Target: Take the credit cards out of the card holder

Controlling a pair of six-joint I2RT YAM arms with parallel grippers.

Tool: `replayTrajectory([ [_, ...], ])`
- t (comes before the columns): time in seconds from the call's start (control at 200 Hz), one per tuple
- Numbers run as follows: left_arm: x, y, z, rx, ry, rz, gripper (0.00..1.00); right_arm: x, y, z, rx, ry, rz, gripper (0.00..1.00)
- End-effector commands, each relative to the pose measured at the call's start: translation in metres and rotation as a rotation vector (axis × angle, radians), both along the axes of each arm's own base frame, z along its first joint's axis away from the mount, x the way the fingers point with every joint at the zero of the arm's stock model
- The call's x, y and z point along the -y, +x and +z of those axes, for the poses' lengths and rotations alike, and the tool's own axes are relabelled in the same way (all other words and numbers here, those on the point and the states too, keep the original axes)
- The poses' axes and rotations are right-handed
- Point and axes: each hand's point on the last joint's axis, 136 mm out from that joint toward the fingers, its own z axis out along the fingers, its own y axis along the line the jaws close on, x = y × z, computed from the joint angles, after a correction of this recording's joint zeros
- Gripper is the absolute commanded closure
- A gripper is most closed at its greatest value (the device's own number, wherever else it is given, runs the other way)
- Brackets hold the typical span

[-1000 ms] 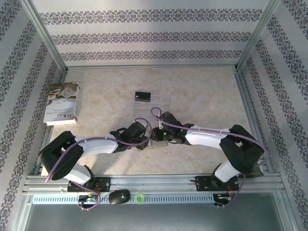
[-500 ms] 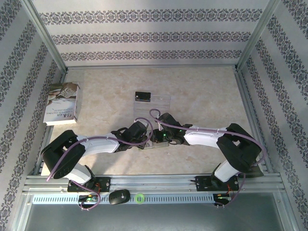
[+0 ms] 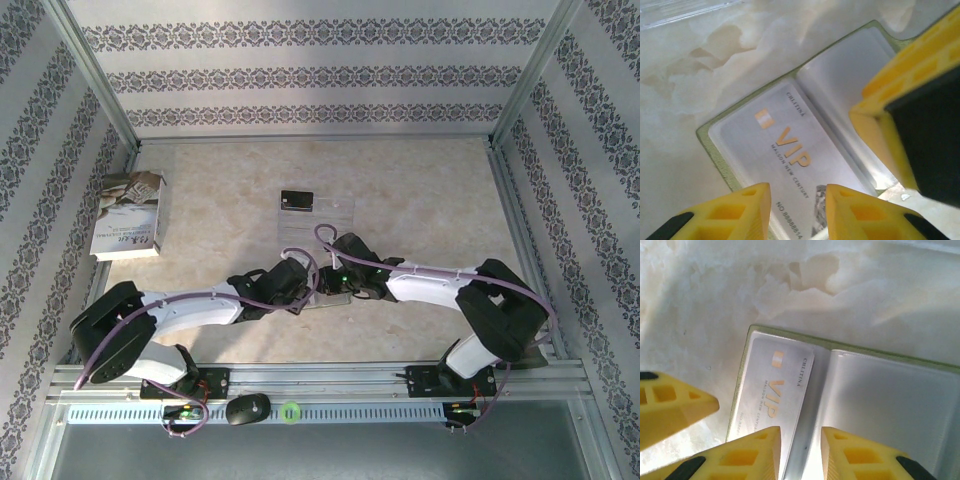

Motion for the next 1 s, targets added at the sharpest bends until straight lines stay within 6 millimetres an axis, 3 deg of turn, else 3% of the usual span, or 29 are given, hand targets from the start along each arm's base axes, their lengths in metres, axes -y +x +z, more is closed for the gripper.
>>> replayTrajectory([
  [0.0, -0.004, -0.003, -0.009, -0.01, 0.067, 0.043, 0.65, 0.008, 0.003, 0.005, 0.027, 0.006, -0.011, 0.72],
  [0.31, -0.005, -0.009, -0.037, -0.081, 0.108, 0.069, 0.56, 0.015, -0.002, 0.006, 0.041, 0.012, -0.002, 0.72],
  [0.53, -0.016, -0.022, -0.055, -0.131, 0.142, 0.057, 0.7, 0.006, -0.004, 0.007, 0.044, 0.021, 0.03, 0.72],
  [0.695, -0.02, -0.025, -0.053, -0.126, 0.136, 0.054, 0.75, -0.009, -0.009, 0.005, 0.017, 0.048, 0.076, 0.73],
  [0.994, -0.026, -0.024, -0.054, -0.125, 0.141, 0.06, 0.82, -0.015, -0.007, -0.006, -0.029, 0.052, 0.057, 0.77],
])
